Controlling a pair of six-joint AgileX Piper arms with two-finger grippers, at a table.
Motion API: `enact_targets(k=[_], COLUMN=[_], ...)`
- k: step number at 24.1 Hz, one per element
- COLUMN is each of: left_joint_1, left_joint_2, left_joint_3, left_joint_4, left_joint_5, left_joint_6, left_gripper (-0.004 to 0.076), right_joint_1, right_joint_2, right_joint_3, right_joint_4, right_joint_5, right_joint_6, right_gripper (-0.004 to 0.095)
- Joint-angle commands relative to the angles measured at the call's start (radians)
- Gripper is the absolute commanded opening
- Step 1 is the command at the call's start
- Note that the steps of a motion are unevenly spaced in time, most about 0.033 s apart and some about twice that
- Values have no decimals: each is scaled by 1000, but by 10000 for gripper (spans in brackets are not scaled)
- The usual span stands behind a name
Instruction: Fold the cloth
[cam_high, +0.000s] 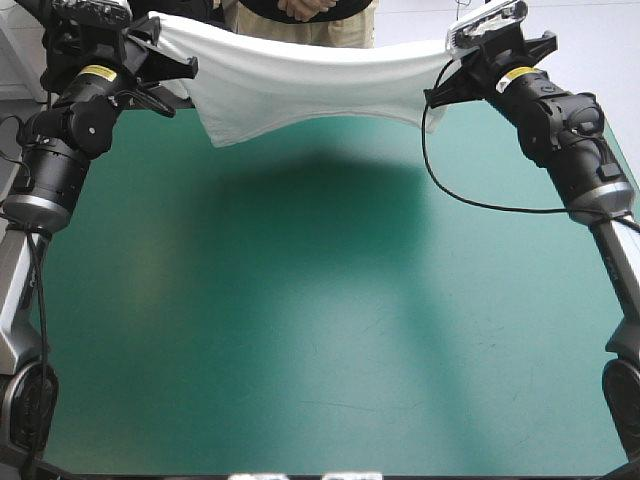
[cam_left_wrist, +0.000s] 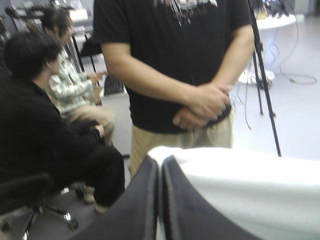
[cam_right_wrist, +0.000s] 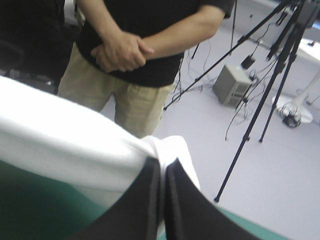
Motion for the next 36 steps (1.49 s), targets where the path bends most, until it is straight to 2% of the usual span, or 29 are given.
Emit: enact_targets(k=[1, 4, 7, 13, 18, 20, 21, 24, 26, 29, 36], left_joint_1=[-4, -4, -4, -4, -4, -4, -4, -30, -66, -109, -113], left_joint_2=[-7, 55, 107, 78, -29, -89, -133, -214, -231, -231, -227], left_joint_3=[-30, -24, 22, 165, 335, 410, 451, 500, 520, 570, 579], left_joint_4=[-15, -6, 59, 119, 218, 240, 240, 239, 235, 240, 248], left_joint_5=[134, 355, 482, 557, 682, 694, 716, 838, 873, 879, 904], left_joint_6=[-1, -3, -76, -136, -150, -178, -181, -183, -179, -191, -200], left_gripper=[-17, -17, -17, -17, -17, -17, -17, -17, -17, -17, -12], right_joint_1=[-9, -9, -9, -13, -13, -13, -13, -13, -13, -6, -6], right_joint_2=[2, 44, 59, 55, -41, -101, -137, -199, -210, -210, -214], right_joint_3=[-25, -6, 50, 211, 453, 523, 552, 586, 596, 596, 597], right_joint_4=[19, 25, 50, 77, 117, 117, 117, 155, 197, 217, 214], right_joint_5=[83, 236, 366, 535, 541, 571, 620, 711, 709, 700, 779], right_joint_6=[-6, -23, -63, -105, -105, -99, -97, -83, -83, -83, -41], right_gripper=[-17, -18, -17, -17, -17, -17, -17, -17, -17, -17, -1])
